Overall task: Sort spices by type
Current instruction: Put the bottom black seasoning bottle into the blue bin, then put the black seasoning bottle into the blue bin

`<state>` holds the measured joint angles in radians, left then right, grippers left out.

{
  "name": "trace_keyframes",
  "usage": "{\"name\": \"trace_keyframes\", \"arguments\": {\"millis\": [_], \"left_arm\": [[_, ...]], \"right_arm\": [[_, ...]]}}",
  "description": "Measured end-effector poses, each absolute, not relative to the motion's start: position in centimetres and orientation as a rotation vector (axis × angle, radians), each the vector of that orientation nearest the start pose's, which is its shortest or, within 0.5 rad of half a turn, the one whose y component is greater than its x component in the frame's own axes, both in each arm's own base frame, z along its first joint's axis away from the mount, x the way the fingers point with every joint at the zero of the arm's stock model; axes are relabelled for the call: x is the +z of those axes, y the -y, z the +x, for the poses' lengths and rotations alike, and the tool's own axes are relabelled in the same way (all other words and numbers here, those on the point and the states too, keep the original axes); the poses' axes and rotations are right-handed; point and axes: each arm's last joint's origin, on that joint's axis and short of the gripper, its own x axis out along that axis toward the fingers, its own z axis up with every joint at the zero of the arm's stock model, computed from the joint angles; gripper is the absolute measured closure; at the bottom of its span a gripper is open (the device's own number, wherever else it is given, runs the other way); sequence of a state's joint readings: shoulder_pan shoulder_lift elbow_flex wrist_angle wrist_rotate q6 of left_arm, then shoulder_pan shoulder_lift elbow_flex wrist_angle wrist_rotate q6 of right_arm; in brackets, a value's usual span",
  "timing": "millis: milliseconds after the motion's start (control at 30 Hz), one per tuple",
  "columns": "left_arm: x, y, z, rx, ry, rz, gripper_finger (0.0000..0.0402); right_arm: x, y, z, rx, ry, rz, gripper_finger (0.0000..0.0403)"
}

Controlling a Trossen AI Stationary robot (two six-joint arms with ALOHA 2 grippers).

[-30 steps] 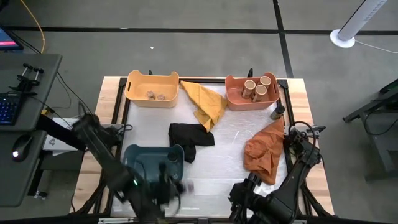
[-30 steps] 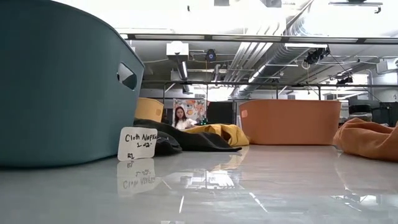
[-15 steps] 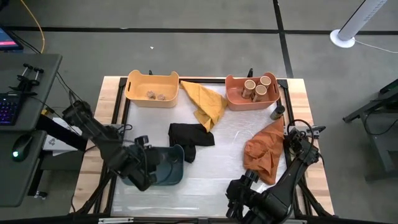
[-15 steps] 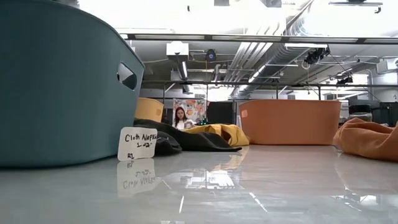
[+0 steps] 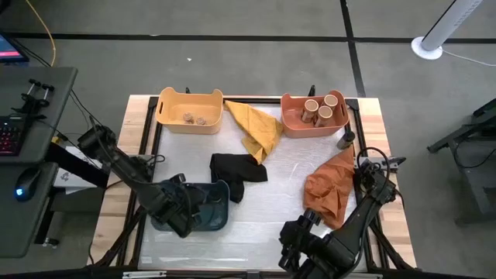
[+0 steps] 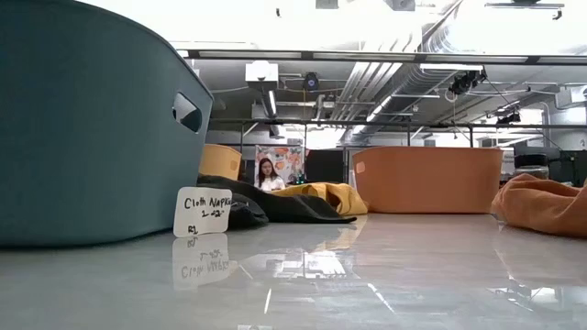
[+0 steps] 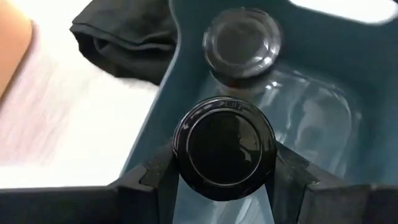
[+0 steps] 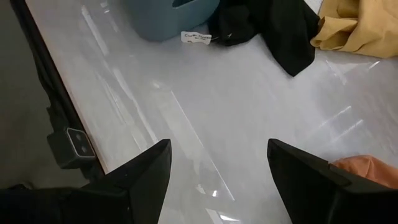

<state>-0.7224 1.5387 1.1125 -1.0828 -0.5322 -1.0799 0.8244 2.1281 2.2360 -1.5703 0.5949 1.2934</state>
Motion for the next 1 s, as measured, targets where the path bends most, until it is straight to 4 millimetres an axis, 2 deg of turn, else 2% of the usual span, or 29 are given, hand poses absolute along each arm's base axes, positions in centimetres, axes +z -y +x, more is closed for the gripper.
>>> {"name": "trace_keyframes", "arguments": {"millis": [233, 467, 700, 867, 1000], "left_arm": [[22.1, 16.0, 21.8, 0.457, -1.058, -0.082, 0.0242], [22.1, 15.6, 22.0, 0.469, -1.063, -0.088, 0.0181], [22.2, 15.7, 22.1, 0.431, -1.091, -0.088, 0.0166], [23.3, 15.9, 22.3, 0.364, -1.095, -0.061, 0.0164], [25.7, 15.4, 21.6, 0.342, -1.062, -0.080, 0.0164]], "right_arm": [[32.2, -28.7, 28.9, -0.499, -0.957, 0.212, 0.0142], [32.3, -28.7, 28.9, -0.501, -0.953, 0.222, 0.0142], [32.3, -28.8, 28.9, -0.500, -0.952, 0.224, 0.0142], [32.3, -28.6, 29.1, -0.505, -0.952, 0.227, 0.0142], [32.3, -28.3, 29.3, -0.513, -0.952, 0.229, 0.0142]]}}
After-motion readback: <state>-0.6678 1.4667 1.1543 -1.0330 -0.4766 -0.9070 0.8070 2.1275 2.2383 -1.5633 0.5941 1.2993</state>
